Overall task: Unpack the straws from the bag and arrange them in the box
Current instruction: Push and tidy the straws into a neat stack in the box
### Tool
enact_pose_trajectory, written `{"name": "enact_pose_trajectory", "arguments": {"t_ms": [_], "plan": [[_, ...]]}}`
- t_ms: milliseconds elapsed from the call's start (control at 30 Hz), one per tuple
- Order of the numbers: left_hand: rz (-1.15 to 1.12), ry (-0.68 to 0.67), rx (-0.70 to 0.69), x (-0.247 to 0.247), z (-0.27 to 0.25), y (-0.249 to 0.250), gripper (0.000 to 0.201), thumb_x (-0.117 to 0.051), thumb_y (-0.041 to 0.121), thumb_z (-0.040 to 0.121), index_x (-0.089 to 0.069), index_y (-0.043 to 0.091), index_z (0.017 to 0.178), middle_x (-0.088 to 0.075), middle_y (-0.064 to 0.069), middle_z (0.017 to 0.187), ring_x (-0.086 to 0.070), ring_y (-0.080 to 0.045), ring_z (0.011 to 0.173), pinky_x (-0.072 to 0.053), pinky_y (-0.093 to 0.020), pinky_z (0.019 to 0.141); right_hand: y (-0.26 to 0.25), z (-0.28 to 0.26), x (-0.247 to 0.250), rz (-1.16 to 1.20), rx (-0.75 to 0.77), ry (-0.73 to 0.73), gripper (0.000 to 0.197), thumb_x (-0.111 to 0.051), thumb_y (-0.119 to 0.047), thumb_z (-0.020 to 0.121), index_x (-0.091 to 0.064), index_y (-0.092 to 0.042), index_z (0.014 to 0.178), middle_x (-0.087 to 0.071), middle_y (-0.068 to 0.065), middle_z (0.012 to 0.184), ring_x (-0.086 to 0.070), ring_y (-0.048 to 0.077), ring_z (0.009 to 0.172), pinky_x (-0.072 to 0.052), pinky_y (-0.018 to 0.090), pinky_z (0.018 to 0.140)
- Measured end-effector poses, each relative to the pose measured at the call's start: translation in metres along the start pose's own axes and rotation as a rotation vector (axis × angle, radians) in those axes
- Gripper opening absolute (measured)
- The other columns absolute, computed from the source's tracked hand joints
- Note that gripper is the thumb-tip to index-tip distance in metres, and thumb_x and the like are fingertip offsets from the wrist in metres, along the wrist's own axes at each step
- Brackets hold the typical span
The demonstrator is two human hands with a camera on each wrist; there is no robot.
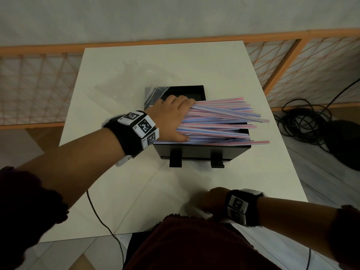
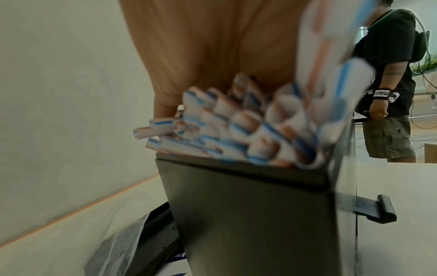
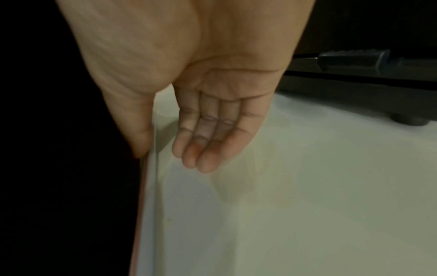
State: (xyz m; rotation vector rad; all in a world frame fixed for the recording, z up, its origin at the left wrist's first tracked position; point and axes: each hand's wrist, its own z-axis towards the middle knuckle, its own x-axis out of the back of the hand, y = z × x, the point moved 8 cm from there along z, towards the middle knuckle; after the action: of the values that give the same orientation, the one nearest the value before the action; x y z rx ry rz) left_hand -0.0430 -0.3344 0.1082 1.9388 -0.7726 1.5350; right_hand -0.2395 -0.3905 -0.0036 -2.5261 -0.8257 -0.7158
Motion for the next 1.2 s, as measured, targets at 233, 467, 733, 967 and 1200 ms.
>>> {"name": "enact_pose_trajectory", "arguments": {"t_ms": [233,467,733,967,1200], "plan": [[-0.009,-0.003,0.002,0.0,-0.001,0.0,0.098,-0.062,0.061,0.074,-0.016,0.014,0.146,-0.03,-0.006,0.144,-0.033,-0.026,0.127,-0.035,-0.048,0.103,0.002,0.024,-0.026,-0.082,0.066,-0.115,0.038,-0.032,-0.016,0.101,-0.049,0.002,0.131,-0.049,0.02,0.135,-0.045,0.035,0.126,-0.034,0.038,0.106],[-0.068,-0.026,-0.015,0.004,-0.003,-0.002,0.101,-0.06,0.064,0.069,-0.016,0.015,0.146,-0.033,-0.005,0.142,-0.036,-0.025,0.125,-0.038,-0.045,0.102,0.027,-0.023,0.053,0.043,-0.062,0.302,0.013,-0.048,-0.018,0.083,-0.05,-0.01,0.093,-0.062,0.014,0.1,-0.061,0.035,0.089,-0.051,0.039,0.075],[-0.047,-0.043,-0.058,0.013,-0.008,-0.008,0.097,-0.057,0.067,0.07,-0.02,0.019,0.146,-0.036,-0.003,0.14,-0.04,-0.024,0.123,-0.042,-0.04,0.098,0.077,-0.155,0.154,0.022,0.055,1.338,0.021,-0.055,-0.012,0.085,-0.068,-0.008,0.1,-0.067,0.002,0.084,-0.057,0.019,0.077,-0.045,0.033,0.072],[-0.049,-0.004,-0.047,0.009,-0.008,-0.008,0.102,-0.035,0.074,0.061,-0.025,0.017,0.145,-0.04,-0.003,0.14,-0.043,-0.025,0.119,-0.041,-0.043,0.099,0.118,-0.101,0.132,0.031,-0.189,1.281,0.022,-0.044,-0.02,0.085,-0.048,-0.018,0.107,-0.044,0.025,0.137,-0.037,0.045,0.13,-0.029,0.058,0.108],[-0.095,0.006,-0.045,0.012,-0.007,-0.013,0.095,-0.057,0.065,0.065,-0.027,0.02,0.143,-0.042,0.0,0.135,-0.043,-0.022,0.116,-0.042,-0.04,0.097,0.123,-0.076,0.141,0.104,-0.283,1.05,0.083,-0.04,-0.079,0.072,-0.027,-0.023,0.132,-0.04,0.009,0.147,-0.037,0.032,0.136,-0.022,0.054,0.113]]}}
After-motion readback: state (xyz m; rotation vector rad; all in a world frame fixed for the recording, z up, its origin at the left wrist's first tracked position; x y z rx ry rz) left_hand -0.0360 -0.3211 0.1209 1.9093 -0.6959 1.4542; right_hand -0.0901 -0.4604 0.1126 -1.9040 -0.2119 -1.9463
